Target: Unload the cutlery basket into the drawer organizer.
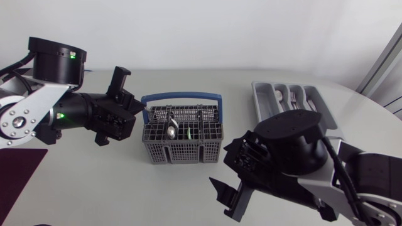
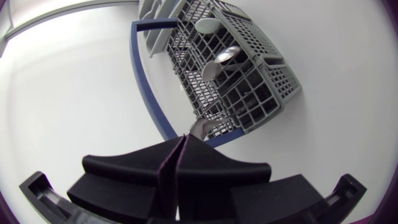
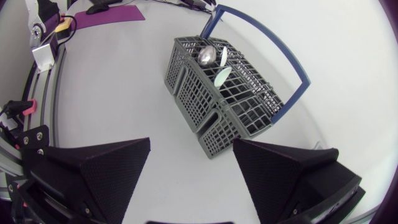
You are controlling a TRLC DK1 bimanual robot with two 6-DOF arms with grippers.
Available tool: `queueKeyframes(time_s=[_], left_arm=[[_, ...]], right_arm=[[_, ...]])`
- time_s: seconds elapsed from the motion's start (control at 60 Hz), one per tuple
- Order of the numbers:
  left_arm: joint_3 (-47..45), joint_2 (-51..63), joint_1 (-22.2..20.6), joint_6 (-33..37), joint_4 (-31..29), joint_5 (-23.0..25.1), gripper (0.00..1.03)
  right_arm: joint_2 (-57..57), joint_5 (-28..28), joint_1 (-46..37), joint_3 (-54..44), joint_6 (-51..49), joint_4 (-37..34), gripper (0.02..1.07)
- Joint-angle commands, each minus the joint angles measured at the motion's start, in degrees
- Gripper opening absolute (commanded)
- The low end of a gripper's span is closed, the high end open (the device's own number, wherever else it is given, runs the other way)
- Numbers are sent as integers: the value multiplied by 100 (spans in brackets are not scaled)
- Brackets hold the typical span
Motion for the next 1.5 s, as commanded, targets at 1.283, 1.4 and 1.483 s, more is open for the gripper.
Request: queueKeyframes(time_s=[1.283,1.4,1.483], left_arm=[[1761,-27,-2146,-7232,-1778,-372,18],[1981,351,-2321,-7909,-1848,-231,18],[2201,641,-2357,-8278,-1962,-152,18]], right_arm=[[-2014,1105,88,-634,-470,601,97],[-1935,1114,88,-669,-567,856,93],[-1838,1149,88,-687,-637,987,93]])
